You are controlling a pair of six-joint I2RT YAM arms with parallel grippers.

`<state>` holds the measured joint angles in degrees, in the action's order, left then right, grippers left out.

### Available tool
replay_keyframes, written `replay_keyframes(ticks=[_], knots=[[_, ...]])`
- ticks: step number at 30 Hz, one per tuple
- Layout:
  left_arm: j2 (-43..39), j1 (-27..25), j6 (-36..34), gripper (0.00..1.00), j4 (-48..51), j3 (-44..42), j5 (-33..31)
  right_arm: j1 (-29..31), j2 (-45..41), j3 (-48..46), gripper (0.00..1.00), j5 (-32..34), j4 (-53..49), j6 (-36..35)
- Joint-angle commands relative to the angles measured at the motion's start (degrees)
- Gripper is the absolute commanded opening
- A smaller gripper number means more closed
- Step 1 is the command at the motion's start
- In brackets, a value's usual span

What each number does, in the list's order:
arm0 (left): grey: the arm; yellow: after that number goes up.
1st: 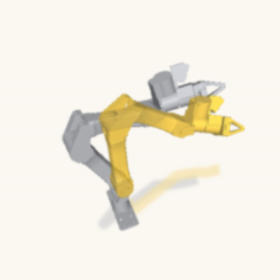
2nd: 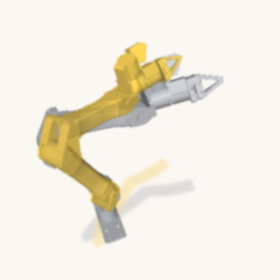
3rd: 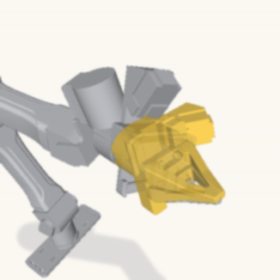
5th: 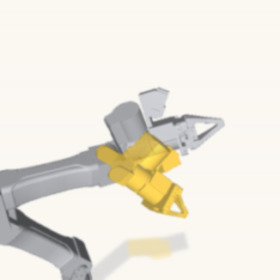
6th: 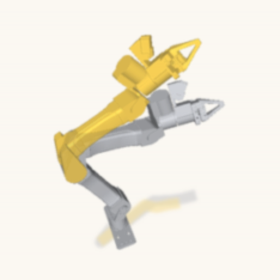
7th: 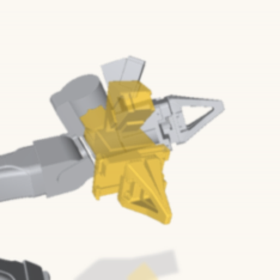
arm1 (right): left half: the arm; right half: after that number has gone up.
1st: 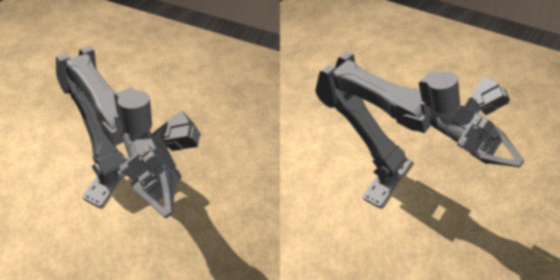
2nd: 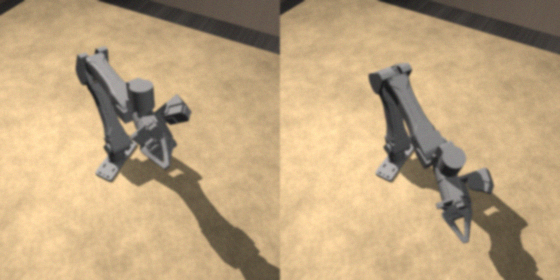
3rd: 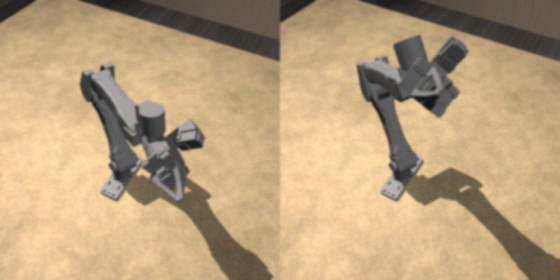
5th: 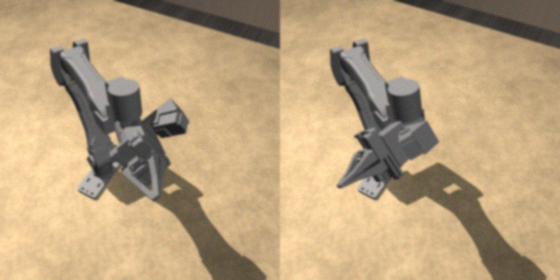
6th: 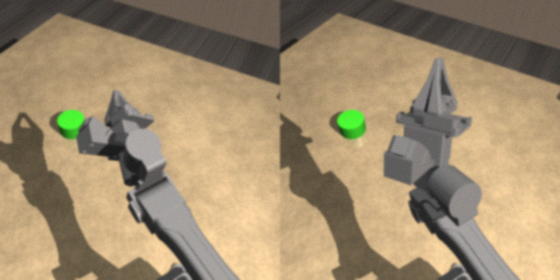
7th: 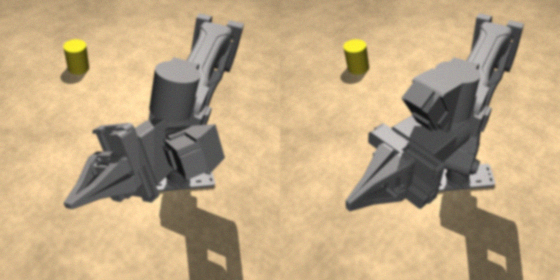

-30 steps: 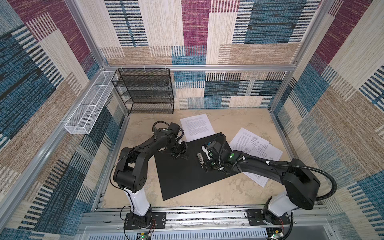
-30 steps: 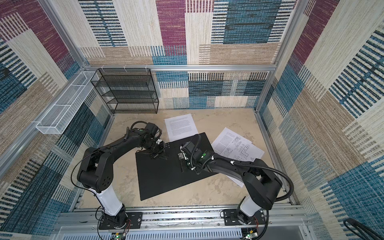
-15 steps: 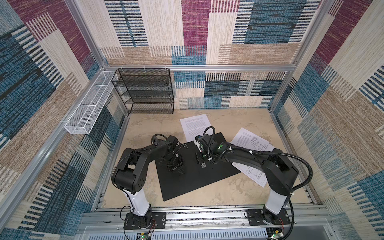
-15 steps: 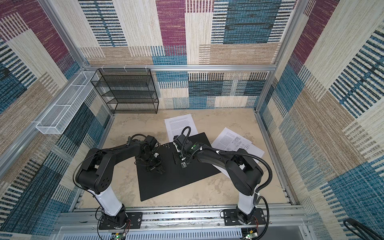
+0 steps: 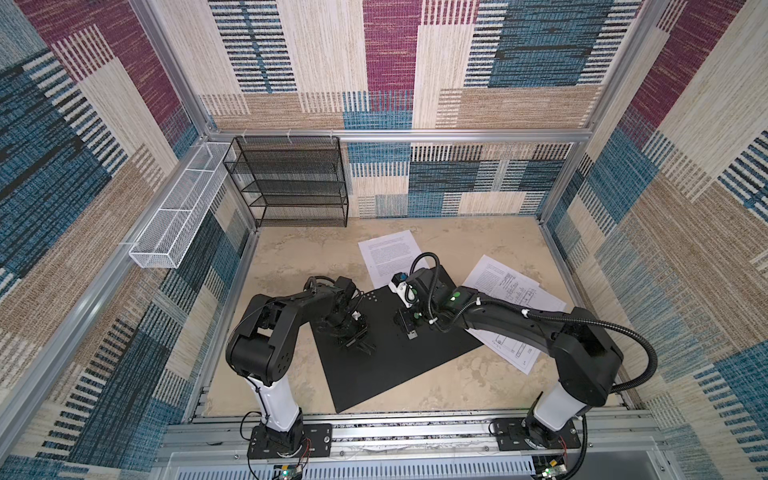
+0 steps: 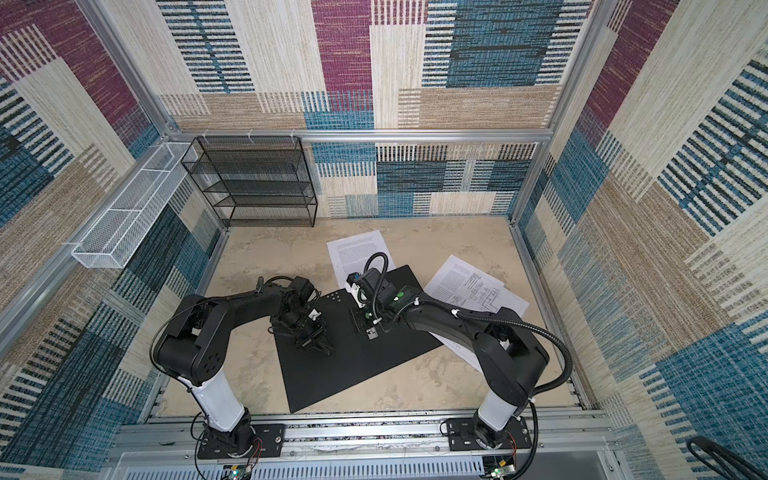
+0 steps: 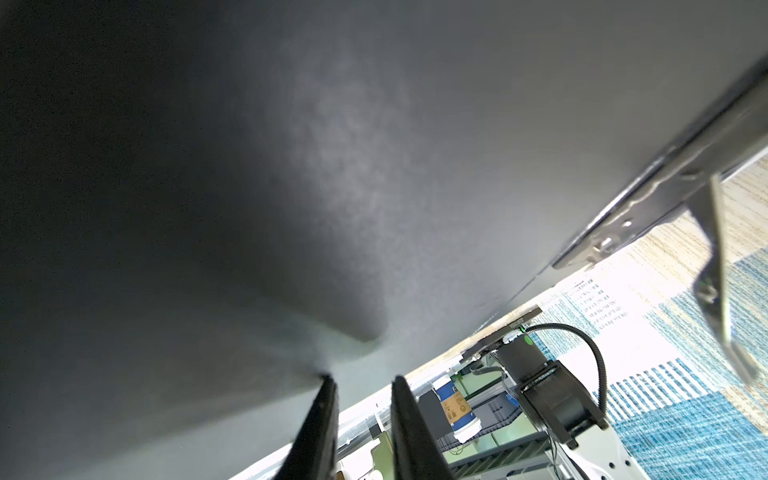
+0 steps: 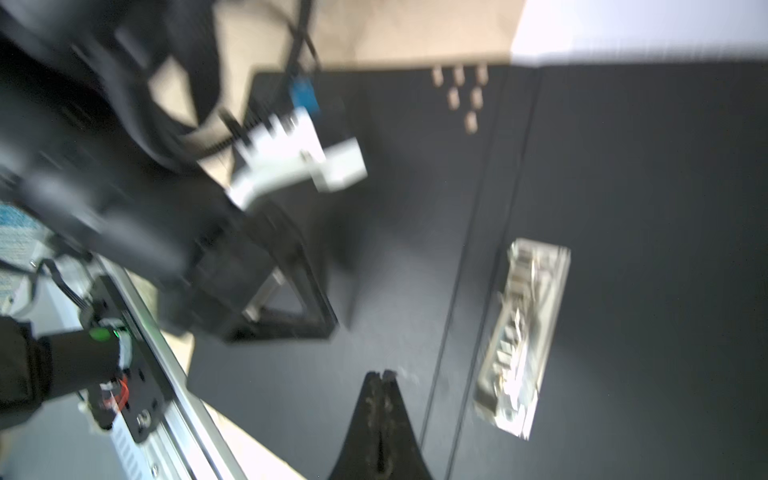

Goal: Put the files into the folder

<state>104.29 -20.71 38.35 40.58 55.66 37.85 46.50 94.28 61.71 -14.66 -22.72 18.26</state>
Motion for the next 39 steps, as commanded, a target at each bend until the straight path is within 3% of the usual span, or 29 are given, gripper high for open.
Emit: replay_keyframes(ticks=[1, 9, 17, 34, 39], knots=[[2.4, 0.2, 0.6, 0.24, -1.0, -0.6, -15.3, 0.1, -1.0, -4.2, 0.05, -1.6, 0.1, 1.3], [3.6, 1.2, 0.2, 0.24, 1.3, 2.2, -17.3, -0.8, -1.7, -8.5, 0.13, -2.2, 3.9, 1.5], [4.2, 1.7, -1.8, 0.24, 4.4, 3.7, -20.2, -3.1, 1.1, -6.7, 0.22, -3.2, 6.6, 0.2], [4.3, 2.0, -2.3, 0.24, 4.6, 3.1, -21.0, -5.7, 8.7, 2.7, 0.07, -1.2, 5.3, -2.8], [4.1, 1.9, -2.3, 0.23, 4.3, 2.5, -20.9, -5.8, 12.1, 8.3, 0.07, -0.7, 4.2, -4.0]])
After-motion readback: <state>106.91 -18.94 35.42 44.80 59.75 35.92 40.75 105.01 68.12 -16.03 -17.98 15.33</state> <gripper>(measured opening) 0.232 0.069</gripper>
